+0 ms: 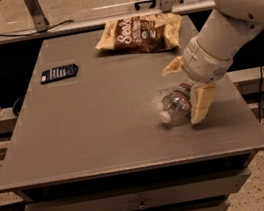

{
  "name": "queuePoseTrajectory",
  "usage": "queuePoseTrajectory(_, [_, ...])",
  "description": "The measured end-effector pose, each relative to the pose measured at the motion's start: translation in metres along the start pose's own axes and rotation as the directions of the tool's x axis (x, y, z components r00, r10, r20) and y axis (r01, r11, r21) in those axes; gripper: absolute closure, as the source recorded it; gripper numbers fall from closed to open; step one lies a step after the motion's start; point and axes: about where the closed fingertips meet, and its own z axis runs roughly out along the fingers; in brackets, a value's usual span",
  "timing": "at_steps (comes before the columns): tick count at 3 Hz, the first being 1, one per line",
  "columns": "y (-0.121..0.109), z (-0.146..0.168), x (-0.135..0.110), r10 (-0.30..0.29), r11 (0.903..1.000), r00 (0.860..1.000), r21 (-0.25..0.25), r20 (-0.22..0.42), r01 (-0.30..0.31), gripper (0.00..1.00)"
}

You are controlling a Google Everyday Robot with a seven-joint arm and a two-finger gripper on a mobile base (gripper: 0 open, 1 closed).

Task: Place water bottle upright

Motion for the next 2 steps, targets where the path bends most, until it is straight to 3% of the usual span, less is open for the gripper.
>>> queuePoseTrajectory(2, [-0.011,0.0082,0.0005,0.026,0.9991,0.997,-0.03,-0.074,-0.028,0.64])
